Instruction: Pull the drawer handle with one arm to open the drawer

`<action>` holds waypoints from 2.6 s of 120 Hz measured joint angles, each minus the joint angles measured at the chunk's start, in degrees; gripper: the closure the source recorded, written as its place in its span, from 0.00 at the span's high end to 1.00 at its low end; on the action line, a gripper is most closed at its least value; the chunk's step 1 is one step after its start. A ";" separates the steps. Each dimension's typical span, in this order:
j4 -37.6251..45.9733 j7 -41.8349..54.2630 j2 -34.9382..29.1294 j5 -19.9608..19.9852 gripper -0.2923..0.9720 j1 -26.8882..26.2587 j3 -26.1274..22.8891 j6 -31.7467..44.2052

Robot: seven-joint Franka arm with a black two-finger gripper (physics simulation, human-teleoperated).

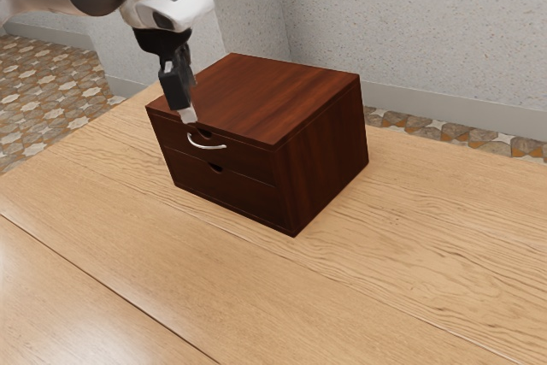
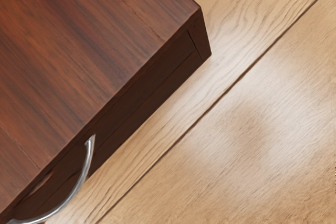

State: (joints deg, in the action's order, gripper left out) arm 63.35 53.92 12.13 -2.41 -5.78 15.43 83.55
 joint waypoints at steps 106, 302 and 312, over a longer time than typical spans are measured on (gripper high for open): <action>33.05 45.12 -11.65 -0.14 0.77 0.82 1.94 23.56; 36.13 59.39 -10.27 3.86 0.54 6.10 6.73 40.31; 35.48 59.05 -9.13 3.99 0.54 5.48 6.70 41.24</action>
State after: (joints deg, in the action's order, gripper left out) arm 98.84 112.97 3.00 1.58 -0.30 22.13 124.79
